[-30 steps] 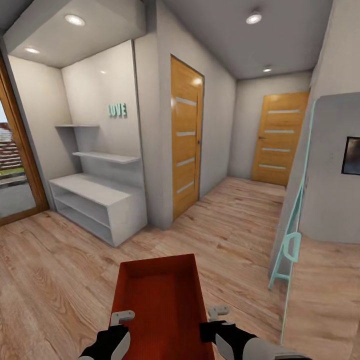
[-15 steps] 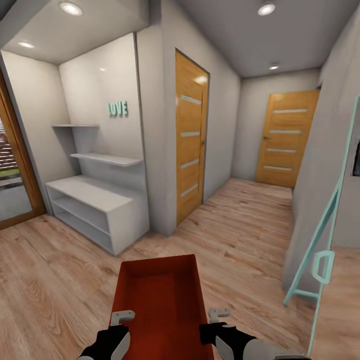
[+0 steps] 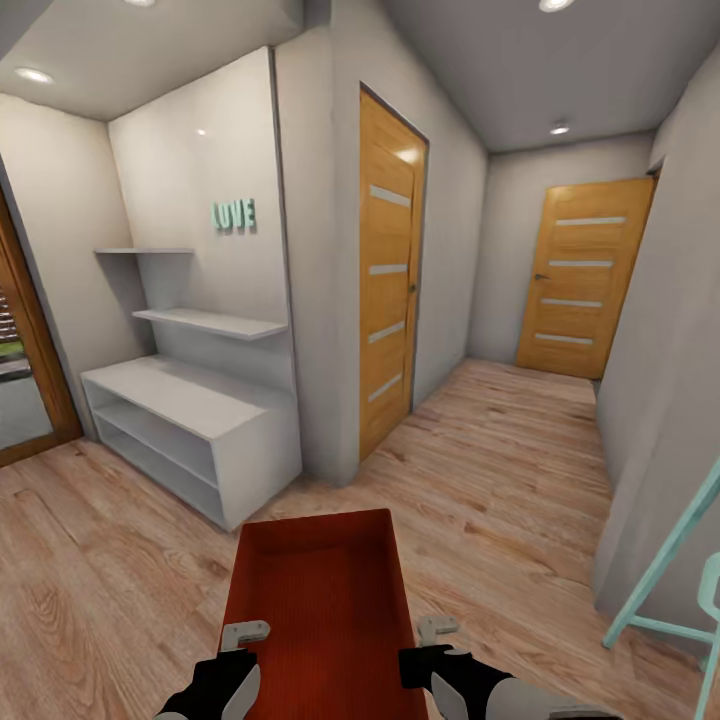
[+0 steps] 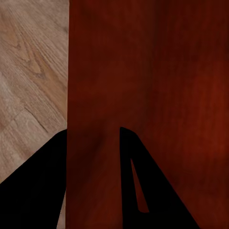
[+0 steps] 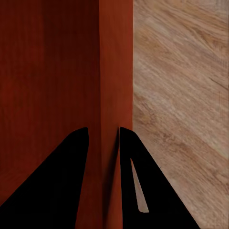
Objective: Move the two storage containers from the living room to the garage. In the garage, place one container on the floor and stack the other container on top of it (either order is fine).
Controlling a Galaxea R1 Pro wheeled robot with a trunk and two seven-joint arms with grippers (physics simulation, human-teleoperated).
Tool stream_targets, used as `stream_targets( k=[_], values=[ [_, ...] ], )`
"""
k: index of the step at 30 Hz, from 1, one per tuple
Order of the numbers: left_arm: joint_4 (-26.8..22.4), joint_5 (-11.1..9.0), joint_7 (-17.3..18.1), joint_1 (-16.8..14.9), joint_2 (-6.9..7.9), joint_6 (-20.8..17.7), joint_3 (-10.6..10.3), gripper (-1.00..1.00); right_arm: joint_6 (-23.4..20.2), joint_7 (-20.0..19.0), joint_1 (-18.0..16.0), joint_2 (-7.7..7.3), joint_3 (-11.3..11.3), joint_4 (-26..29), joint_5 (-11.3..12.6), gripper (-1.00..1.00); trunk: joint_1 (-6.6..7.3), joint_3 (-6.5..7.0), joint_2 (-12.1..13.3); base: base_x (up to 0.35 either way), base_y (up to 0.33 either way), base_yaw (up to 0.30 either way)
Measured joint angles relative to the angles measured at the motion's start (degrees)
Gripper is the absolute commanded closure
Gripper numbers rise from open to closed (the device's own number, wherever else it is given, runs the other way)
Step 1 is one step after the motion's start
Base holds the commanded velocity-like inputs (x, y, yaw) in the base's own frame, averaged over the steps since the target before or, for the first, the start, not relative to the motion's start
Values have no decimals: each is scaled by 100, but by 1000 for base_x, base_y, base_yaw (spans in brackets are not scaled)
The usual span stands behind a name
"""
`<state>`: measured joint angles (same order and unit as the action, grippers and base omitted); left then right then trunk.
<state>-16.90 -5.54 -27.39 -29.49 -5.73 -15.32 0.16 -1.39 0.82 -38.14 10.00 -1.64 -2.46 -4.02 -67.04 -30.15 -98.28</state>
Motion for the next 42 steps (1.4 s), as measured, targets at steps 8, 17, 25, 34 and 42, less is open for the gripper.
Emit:
stream_targets(
  k=[8, 17, 25, 34, 42],
  values=[
    [1, 0, -1, -1, -1, 1, -1, 100, 0, -1, 4, -1, -2, 5, 0, 100, 0, 0, 0, 343, 151, -254],
    [1, 2, 1, -1, -1, 2, -1, 100, 0, -1, 4, -1, -2, 6, 0, 100, 0, 10, 0, 343, 151, -285],
    [1, 2, 0, -1, -1, 1, -1, 100, 1, 0, 4, -1, -2, 6, 0, 100, 0, 27, 0, 343, 151, -286],
    [1, 2, 1, -1, -1, 2, -1, 100, 0, -1, 5, -1, -2, 8, 0, 100, 0, 48, 0, 343, 151, -286],
    [0, 5, 1, -1, 0, 2, -5, 100, 7, -1, 13, -1, -7, 12, 0, 100, 0, 69, 0, 343, 151, -286]
  ],
)
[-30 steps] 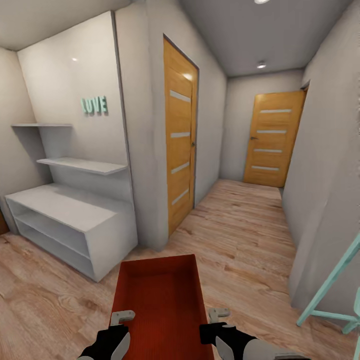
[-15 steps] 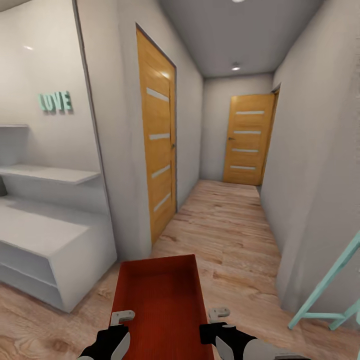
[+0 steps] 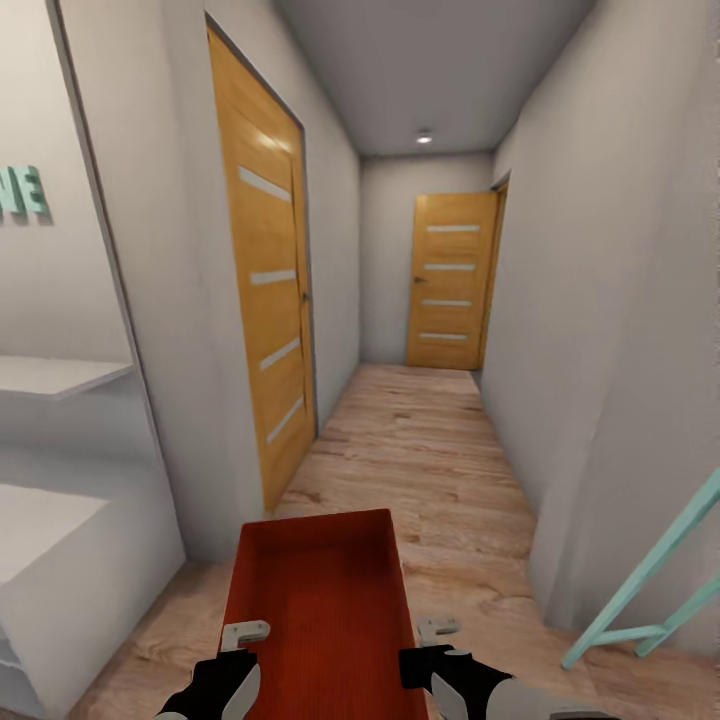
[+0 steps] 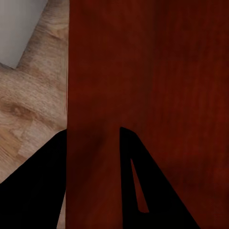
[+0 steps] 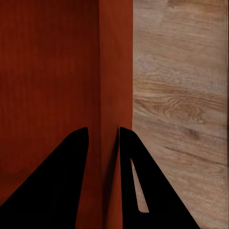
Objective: Move the two storage containers from the living room to the garage. In the garage, place one container on the floor and stack the other container on top of it (either order is fine).
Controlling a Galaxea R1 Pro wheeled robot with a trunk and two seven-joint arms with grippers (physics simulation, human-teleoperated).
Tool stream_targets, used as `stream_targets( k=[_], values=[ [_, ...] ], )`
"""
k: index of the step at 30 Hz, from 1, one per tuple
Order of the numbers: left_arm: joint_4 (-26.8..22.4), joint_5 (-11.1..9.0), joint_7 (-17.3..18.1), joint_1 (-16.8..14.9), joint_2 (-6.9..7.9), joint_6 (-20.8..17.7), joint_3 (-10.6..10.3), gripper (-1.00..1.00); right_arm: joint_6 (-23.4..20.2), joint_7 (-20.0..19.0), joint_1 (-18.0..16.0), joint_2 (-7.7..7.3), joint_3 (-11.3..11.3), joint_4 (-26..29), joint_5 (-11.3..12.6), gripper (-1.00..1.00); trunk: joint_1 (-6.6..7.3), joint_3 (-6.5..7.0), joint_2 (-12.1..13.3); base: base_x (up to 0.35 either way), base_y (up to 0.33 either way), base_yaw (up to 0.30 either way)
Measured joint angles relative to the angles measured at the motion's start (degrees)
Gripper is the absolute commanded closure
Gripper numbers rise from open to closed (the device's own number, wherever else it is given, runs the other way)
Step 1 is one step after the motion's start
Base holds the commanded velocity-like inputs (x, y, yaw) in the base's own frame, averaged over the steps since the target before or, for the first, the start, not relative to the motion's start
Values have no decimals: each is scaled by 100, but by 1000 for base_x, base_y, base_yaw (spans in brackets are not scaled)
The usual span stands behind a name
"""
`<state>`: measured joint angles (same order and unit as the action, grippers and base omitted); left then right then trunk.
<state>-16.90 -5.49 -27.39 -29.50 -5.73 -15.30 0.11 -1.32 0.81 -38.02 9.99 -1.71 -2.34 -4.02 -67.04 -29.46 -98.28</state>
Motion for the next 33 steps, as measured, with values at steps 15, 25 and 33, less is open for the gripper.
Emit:
stream_targets(
  k=[15, 25, 33],
  values=[
    [1, -2, -1, 0, 0, 0, 0, 100, -1, 0, 0, 0, 0, 1, 0, 100, 0, 38, 0, 343, 151, -286],
    [5, -2, 0, 1, 1, -2, 1, 100, -4, 0, -1, 1, 1, -6, 0, 100, 0, 38, 0, 343, 151, -119],
    [7, -2, 0, 1, 1, -2, 1, 100, -5, 1, -1, 1, 1, -7, 0, 100, 0, 38, 0, 343, 152, -2]
  ],
)
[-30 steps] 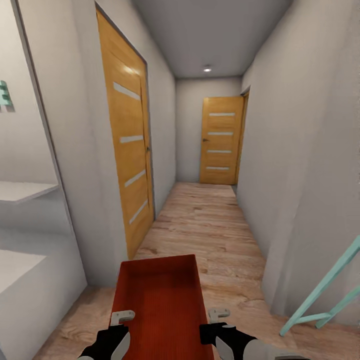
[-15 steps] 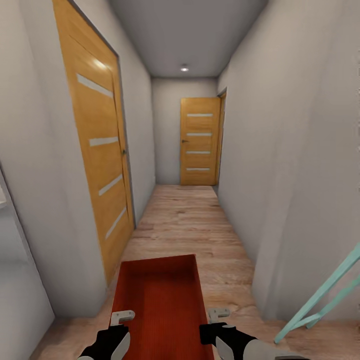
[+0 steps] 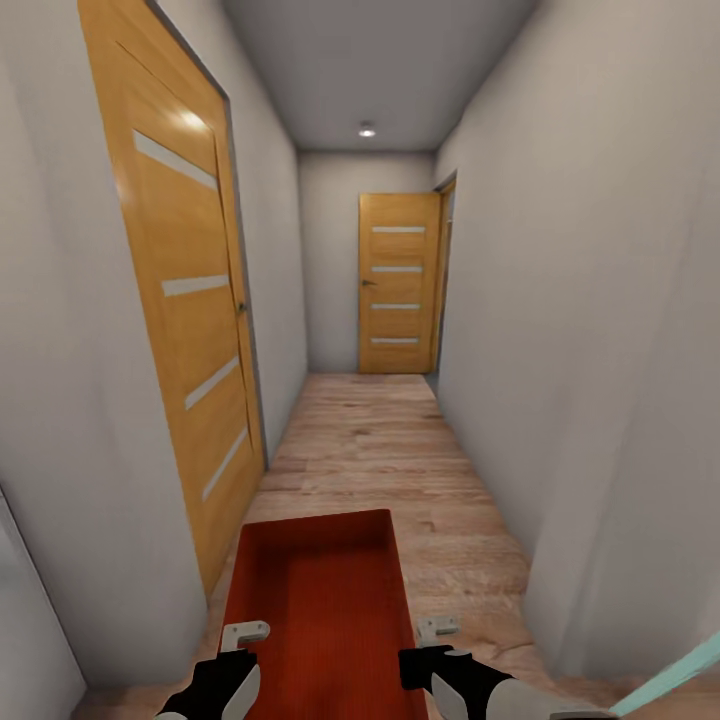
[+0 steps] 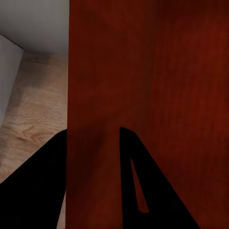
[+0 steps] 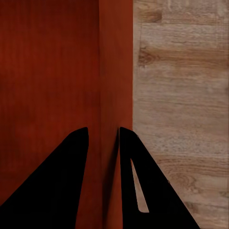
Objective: Move the two storage containers from the living room to the garage. In the garage, place one container on the floor and stack the other container on top of it (either order is fine).
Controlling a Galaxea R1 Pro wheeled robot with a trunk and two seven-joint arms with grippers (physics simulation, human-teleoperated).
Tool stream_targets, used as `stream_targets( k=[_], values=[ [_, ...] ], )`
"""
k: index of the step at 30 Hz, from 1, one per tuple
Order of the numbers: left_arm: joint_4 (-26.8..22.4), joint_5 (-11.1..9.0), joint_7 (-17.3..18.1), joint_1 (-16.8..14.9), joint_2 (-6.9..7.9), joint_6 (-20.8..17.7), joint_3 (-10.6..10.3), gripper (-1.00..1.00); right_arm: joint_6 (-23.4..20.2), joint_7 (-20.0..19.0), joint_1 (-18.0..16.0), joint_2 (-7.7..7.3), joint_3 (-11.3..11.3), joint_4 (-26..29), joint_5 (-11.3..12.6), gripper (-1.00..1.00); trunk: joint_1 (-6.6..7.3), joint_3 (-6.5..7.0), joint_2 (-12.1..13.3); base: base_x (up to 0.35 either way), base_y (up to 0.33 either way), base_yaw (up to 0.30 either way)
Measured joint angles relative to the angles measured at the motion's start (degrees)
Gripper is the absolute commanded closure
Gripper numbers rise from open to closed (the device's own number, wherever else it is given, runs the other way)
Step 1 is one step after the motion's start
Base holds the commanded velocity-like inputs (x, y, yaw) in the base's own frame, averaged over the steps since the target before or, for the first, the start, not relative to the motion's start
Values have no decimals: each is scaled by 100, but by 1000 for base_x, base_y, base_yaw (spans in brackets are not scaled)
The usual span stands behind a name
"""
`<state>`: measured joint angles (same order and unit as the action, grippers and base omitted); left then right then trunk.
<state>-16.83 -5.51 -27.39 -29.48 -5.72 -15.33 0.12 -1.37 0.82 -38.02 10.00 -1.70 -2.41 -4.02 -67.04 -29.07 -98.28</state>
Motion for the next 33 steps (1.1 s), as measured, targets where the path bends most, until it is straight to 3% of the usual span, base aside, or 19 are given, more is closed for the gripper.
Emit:
stream_targets(
  k=[13, 23, 33],
  values=[
    [3, -2, 1, 0, 0, 0, -2, 100, 0, 0, 0, -1, -1, -4, 0, 100, 0, 0, 0, 343, 136, 0],
    [25, -1, 6, 0, 1, 0, -1, 100, 2, 4, 0, 0, -3, -26, 2, 100, 0, 0, 0, 343, 11, -5],
    [33, 1, 5, -1, 0, -1, -5, 100, 7, 2, 5, -3, -9, -32, 2, 100, 0, 12, 0, 343, 0, -230]
  ],
)
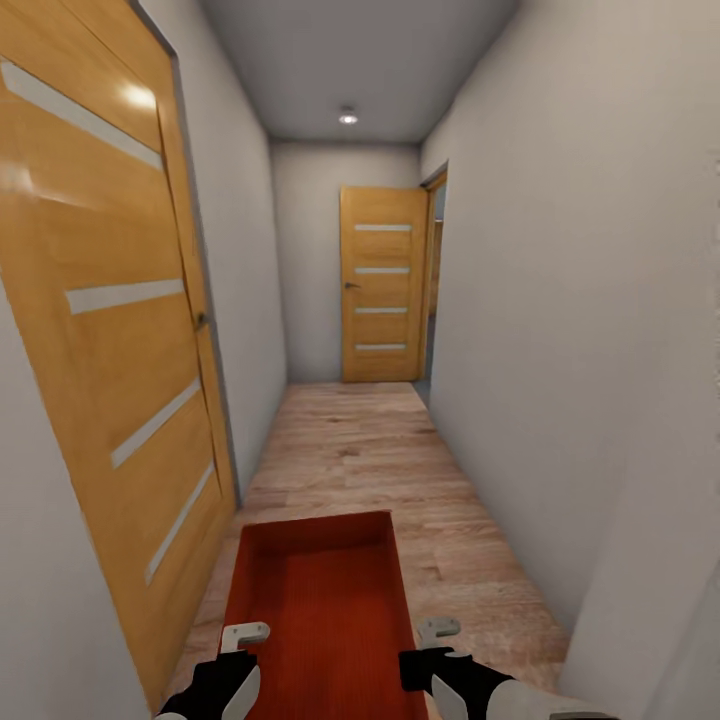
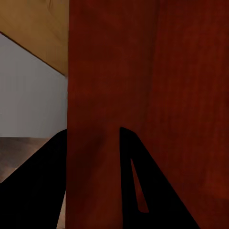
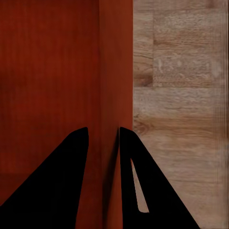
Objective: Move the two storage containers from the living room to the garage. In the garage, place one container on the floor and stack the other container on top of it (either order is fine).
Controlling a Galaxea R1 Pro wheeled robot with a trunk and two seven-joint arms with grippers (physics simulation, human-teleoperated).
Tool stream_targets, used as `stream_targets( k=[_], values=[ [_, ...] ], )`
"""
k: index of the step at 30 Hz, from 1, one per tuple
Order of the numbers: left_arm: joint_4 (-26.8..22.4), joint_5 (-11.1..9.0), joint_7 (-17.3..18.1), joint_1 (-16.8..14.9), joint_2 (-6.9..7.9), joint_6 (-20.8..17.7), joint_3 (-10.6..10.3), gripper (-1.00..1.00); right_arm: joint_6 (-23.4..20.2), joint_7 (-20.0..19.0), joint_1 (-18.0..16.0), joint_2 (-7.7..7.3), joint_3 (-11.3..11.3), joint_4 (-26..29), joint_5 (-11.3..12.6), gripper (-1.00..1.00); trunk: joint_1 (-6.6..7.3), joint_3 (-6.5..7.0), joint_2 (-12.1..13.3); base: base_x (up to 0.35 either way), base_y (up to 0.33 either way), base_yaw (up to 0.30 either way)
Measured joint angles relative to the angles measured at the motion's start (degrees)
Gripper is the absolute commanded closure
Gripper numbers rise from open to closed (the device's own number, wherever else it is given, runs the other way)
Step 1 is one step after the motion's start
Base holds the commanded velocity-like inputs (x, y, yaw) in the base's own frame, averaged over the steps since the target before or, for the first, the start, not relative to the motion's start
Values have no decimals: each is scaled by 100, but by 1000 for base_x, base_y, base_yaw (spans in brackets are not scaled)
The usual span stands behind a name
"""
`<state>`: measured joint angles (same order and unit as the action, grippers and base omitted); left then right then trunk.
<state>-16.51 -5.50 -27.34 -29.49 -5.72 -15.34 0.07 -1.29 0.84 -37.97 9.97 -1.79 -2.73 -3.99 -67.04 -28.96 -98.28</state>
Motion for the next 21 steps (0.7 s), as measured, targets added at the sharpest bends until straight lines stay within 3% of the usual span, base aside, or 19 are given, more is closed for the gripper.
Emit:
stream_targets(
  k=[5, 21],
  values=[
    [1, 0, 1, 1, 1, 2, 0, 100, 1, 1, 2, 1, 0, 2, 0, 100, 0, 9, 0, 343, 0, -181],
    [-7, 1, 0, 2, 2, 1, 0, 100, 0, 1, 3, 2, -3, 10, -5, 100, 0, 11, 0, 343, 0, -6]
  ],
)
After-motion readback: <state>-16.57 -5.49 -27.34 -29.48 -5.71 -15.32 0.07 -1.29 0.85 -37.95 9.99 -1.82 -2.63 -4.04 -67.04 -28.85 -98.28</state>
